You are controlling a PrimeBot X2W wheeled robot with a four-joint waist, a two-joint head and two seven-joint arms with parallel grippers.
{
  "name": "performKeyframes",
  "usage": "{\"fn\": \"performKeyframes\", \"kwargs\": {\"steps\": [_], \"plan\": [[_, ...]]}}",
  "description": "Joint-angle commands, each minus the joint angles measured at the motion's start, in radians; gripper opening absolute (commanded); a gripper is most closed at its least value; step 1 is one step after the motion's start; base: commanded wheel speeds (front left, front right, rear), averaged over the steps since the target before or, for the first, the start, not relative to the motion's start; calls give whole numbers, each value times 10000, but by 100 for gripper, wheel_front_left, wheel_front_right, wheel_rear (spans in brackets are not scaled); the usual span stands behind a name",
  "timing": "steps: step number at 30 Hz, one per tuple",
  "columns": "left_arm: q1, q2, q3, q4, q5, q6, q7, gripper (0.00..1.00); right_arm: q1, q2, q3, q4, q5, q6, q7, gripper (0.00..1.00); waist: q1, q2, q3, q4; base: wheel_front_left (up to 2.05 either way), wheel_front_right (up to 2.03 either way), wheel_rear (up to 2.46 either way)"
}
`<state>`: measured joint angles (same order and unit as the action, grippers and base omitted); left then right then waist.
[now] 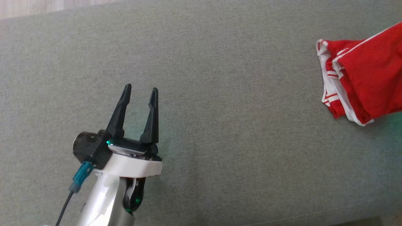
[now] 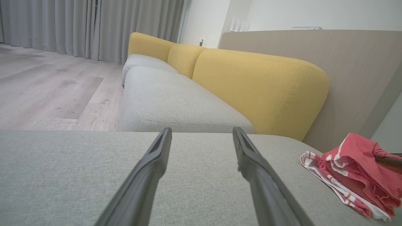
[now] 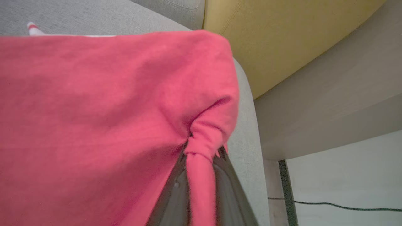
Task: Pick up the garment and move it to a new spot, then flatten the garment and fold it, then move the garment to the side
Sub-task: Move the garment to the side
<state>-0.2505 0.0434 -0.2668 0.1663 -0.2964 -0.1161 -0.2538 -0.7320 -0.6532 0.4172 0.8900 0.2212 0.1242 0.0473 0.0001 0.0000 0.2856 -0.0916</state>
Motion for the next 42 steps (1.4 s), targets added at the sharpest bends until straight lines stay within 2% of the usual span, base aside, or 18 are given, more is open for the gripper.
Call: {"fn": "performKeyframes", "kwargs": {"steps": [1, 7, 8, 9, 10, 11, 18, 24, 30, 37, 39, 42], "plan": [[-303, 68, 334, -245, 125, -81, -80, 100, 130, -105, -158, 2, -17, 65, -106, 0, -1, 0, 1, 58, 0, 0, 0], [-244, 68, 384, -211, 121, -107, -80, 100, 280, 328, -724, 519, -148, 65, -161, 0, -1, 0, -88, 103, 0, 0, 0], [-238, 68, 387, -202, 122, -110, -80, 100, 277, 394, -826, 588, -155, 65, -164, 7, -1, 0, -117, 98, 0, 0, 0], [-238, 68, 387, -202, 122, -110, -80, 100, 277, 394, -826, 588, -155, 65, -164, 7, -1, 0, -117, 98, 0, 0, 0], [-226, 68, 394, -195, 122, -112, -80, 100, 270, 451, -923, 637, -186, 65, -197, 33, -1, 0, -151, 89, 0, 0, 0], [-213, 68, 399, -187, 123, -114, -80, 100, 266, 510, -1014, 692, -216, 65, -207, 100, -1, 0, -182, 81, 0, 0, 0], [-85, 68, 486, -148, 134, -122, -80, 100, -55, 696, -1695, 693, -383, 65, -580, 100, -1, 0, -537, -5, 0, 0, 0], [137, 68, 673, -178, 124, -125, -80, 100, -365, 1382, -2456, -361, -465, 65, -1556, 100, -1, 0, -1079, -116, 0, 0, 0], [470, 68, 849, -346, 30, -40, -80, 100, 202, 2885, -3056, -2404, -205, 65, -2358, 100, -1, 0, -1624, -147, 0, 0, 0], [885, 68, 924, -226, -114, 171, -80, 100, 2413, 5275, -3513, -4745, -422, 65, -2833, 100, -1, 0, -1986, 7, 0, 0, 0], [989, 68, 965, -121, -163, 259, -80, 100, 3128, 5740, -3668, -5050, -386, 65, -2915, 100, -1, 0, -2057, 67, 0, 0, 0], [1177, 68, 942, 191, -199, 356, -80, 100, 4103, 5988, -3646, -5223, -418, 65, -3007, 100, -1, 0, -2162, 178, 0, 0, 0]]}}
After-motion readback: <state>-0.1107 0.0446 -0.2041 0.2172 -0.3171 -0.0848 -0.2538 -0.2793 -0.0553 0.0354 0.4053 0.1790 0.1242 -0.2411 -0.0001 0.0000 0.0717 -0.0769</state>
